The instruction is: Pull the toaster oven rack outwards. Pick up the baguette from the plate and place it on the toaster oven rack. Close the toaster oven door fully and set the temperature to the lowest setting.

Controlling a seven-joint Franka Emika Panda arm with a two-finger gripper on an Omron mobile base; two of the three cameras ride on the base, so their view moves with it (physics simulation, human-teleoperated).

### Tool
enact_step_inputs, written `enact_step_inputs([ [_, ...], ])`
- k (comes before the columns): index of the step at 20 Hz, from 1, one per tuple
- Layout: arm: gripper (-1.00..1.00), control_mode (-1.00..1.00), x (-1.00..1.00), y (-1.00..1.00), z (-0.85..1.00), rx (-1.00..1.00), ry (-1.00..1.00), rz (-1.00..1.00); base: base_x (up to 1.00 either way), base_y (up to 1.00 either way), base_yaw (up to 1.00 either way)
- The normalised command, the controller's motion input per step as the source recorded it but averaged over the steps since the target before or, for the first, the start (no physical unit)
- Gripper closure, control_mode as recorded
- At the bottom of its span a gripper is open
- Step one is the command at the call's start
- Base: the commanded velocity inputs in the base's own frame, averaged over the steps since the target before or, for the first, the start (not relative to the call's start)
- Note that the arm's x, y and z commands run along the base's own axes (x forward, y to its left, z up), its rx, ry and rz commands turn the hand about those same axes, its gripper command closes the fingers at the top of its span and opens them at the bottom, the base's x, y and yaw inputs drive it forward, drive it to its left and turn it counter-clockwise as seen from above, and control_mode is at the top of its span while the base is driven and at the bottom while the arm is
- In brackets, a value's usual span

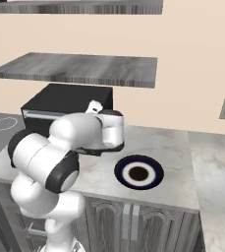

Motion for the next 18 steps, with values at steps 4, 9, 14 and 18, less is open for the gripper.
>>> enact_step_inputs([
  [4, 1.00, -1.00, 0.11, -0.26, -1.00, -0.48, -0.12, 0.44, 0.00, 0.00, 0.00],
  [9, 1.00, -1.00, 0.00, -0.32, -1.00, -0.47, -0.17, 0.45, 0.00, 0.00, 0.00],
  [14, 1.00, -1.00, 0.00, -0.48, -0.93, -0.44, -0.20, 0.46, 0.00, 0.00, 0.00],
  [18, 1.00, -1.00, 0.00, -0.58, -0.90, -0.42, -0.21, 0.47, 0.00, 0.00, 0.00],
])
